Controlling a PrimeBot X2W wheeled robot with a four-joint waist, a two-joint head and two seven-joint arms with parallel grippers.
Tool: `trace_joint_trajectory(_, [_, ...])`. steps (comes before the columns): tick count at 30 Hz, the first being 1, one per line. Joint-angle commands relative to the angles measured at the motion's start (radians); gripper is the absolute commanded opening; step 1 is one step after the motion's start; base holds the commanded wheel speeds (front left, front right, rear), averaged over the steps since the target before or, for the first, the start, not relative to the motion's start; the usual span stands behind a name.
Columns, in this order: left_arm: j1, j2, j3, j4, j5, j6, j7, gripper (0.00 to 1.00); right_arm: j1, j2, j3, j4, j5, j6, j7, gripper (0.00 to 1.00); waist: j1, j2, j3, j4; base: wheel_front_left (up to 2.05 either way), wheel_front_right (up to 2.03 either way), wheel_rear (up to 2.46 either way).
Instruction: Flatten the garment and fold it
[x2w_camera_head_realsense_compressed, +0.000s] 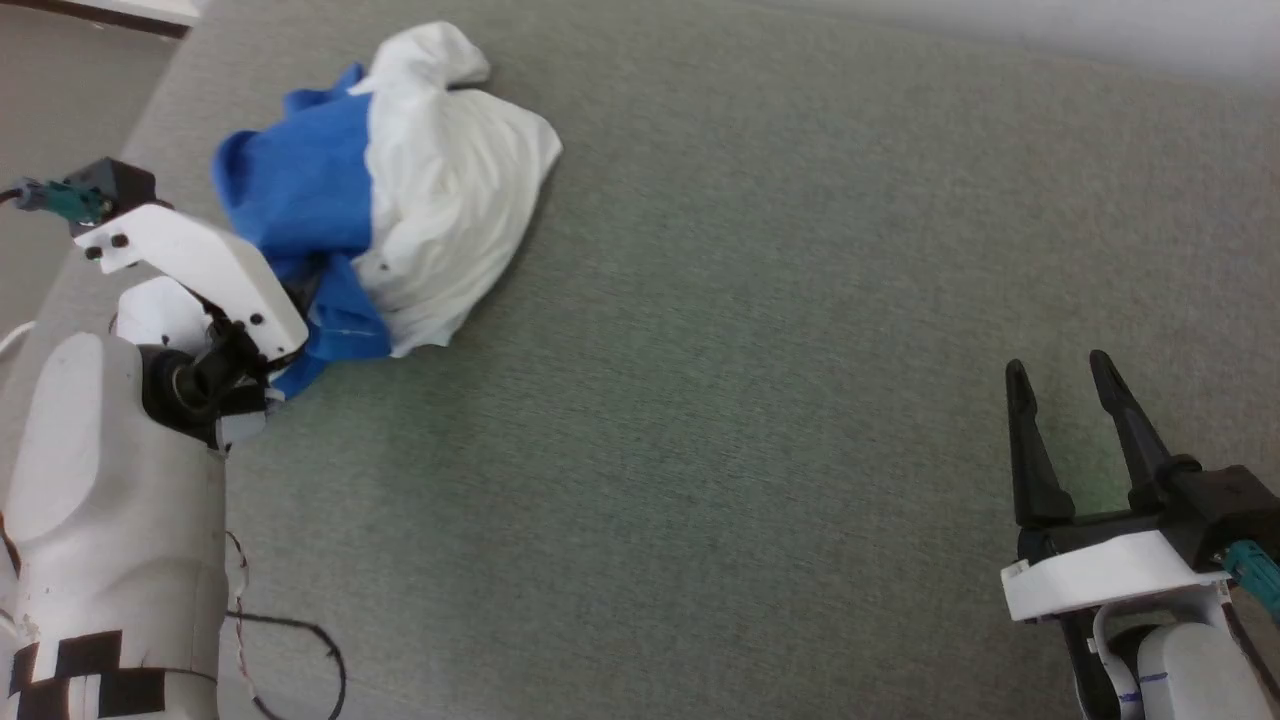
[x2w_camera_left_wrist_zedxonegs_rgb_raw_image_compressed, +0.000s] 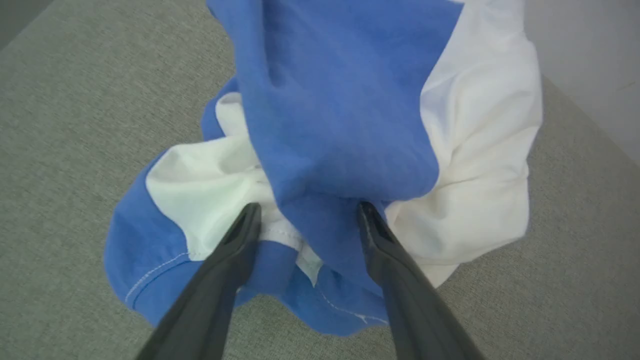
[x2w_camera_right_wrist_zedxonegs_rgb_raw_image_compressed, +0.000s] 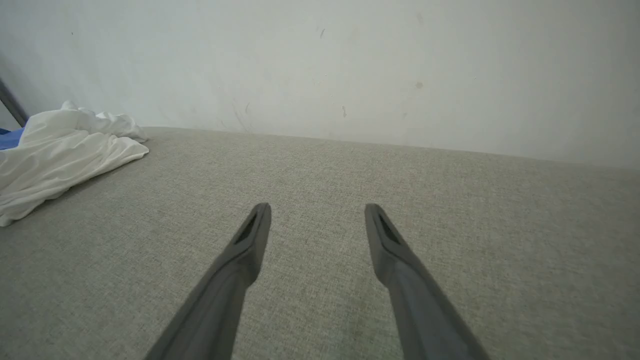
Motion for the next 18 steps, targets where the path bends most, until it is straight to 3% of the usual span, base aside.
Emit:
trace_joint_trajectory(1, [-0.005,-0.001,0.005,0.006,-0.014,0.014,0.025,1.0,-0.018,0.001,0.001,-0.008,-0.006,-0.001,0.0,1.0,-0.0002,0.0,0.075,-0.07,0.0,0.0,0.0])
trace_joint_trajectory(10, [0.057,-0.042,-0.012,0.002,-0.048,0.037,0.133,1.0,-0.041,0.001,0.008,-0.007,-0.003,-0.001,0.0,1.0,-0.0002,0.0,0.091,-0.06,0.0,0.0,0.0])
trace_joint_trajectory(11, [0.062,-0.045,-0.012,-0.004,-0.05,0.032,0.12,0.45,-0.044,0.001,0.009,-0.006,-0.003,-0.001,0.0,1.0,-0.0002,0.0,0.091,-0.059,0.0,0.0,0.0])
trace_joint_trajectory(12, [0.065,-0.049,-0.003,-0.014,-0.058,0.023,0.089,0.0,-0.046,0.001,0.011,-0.003,-0.002,-0.001,0.0,1.0,-0.0002,0.0,0.089,-0.058,0.0,0.0,0.0])
trace_joint_trajectory(18, [0.054,-0.036,0.037,-0.062,-0.051,-0.009,-0.126,0.0,-0.047,0.001,0.024,0.024,0.015,-0.001,-0.003,1.0,-0.0002,0.0,0.047,-0.058,0.0,0.0,0.0])
